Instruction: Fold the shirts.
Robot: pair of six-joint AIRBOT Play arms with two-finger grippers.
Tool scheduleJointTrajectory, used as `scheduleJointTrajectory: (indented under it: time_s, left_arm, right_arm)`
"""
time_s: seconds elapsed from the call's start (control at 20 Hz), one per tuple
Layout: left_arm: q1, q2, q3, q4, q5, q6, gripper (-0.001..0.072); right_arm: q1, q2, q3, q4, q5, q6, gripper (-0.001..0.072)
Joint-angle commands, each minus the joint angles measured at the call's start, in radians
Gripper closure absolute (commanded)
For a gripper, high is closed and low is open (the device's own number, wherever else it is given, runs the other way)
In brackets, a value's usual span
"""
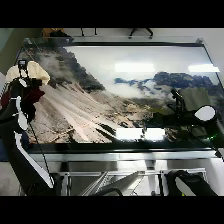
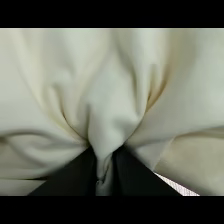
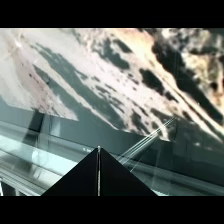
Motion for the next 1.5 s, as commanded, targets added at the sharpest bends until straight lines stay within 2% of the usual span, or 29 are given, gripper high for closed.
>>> scheduleJointTrajectory:
  time_s: [0.0, 0.15, 0.25, 0.3, 0.4, 0.5, 0.6, 0.7, 0.8, 0.85, 0.9, 0.95, 1.0, 1.05, 1.25, 1.45]
  left_arm:
    - [-0.010, 0.055, 0.004, 0.004, -0.005, -0.006, 0.0692]
    - [-0.058, 0.220, 0.004, 0.003, 0.026, -0.008, 0.0692]
    - [-0.106, 0.347, 0.004, -0.005, 0.023, -0.062, 0.0692]
    - [-0.131, 0.408, 0.004, -0.056, -0.002, -0.083, 0.0692]
    - [-0.185, 0.538, 0.004, -0.231, -0.178, -0.085, 0.0692]
    - [-0.245, 0.645, 0.003, -0.365, -0.433, -0.085, 0.0692]
    - [-0.311, 0.722, -0.030, -0.372, -0.572, -0.102, 0.0692]
    - [-0.387, 0.795, -0.129, -0.372, -0.712, -0.157, 0.0693]
    - [-0.466, 0.847, -0.254, -0.372, -0.827, -0.183, 0.0692]
    - [-0.513, 0.869, -0.333, -0.372, -0.853, -0.188, 0.0692]
    - [-0.557, 0.882, -0.400, -0.371, -0.865, -0.199, 0.0690]
    - [-0.592, 0.888, -0.457, -0.371, -0.874, -0.205, 0.0606]
    - [-0.622, 0.888, -0.488, -0.370, -0.890, -0.211, 0.0132]
    - [-0.635, 0.888, -0.502, -0.357, -0.907, -0.248, 0.0010]
    - [-0.590, 0.903, -0.546, -0.219, -1.021, -0.280, 0.0011]
    - [-0.473, 1.019, -0.893, -0.225, -0.846, -0.281, 0.0012]
  right_arm:
    - [0.001, 0.000, 0.000, 0.000, 0.001, 0.000, 0.0688]
    - [0.001, 0.000, 0.000, 0.000, 0.000, 0.000, 0.0688]
    - [0.001, 0.000, 0.000, 0.000, 0.000, 0.000, 0.0688]
    - [0.001, 0.000, 0.000, 0.000, -0.006, 0.001, 0.0688]
    - [0.001, 0.000, 0.000, 0.005, -0.024, 0.001, 0.0688]
    - [0.001, 0.000, 0.000, 0.025, -0.029, 0.001, 0.0688]
    - [0.001, 0.000, 0.000, 0.026, -0.066, 0.000, 0.0688]
    - [0.000, 0.000, 0.000, 0.020, -0.070, -0.001, 0.0687]
    - [0.000, 0.000, 0.000, 0.014, -0.070, -0.053, 0.0675]
    - [0.000, 0.000, 0.000, 0.014, -0.071, -0.069, 0.0526]
    - [0.000, 0.000, 0.000, 0.014, -0.072, -0.068, 0.0273]
    - [0.000, 0.000, 0.000, 0.014, -0.074, -0.068, 0.0190]
    - [-0.006, 0.000, 0.000, 0.014, -0.074, -0.068, 0.0190]
    - [-0.015, 0.000, 0.000, 0.016, -0.073, -0.068, 0.0190]
    - [-0.028, -0.039, 0.000, 0.050, -0.070, -0.070, 0.0190]
    - [0.129, -0.206, 0.000, 0.056, -0.114, -0.114, 0.0190]
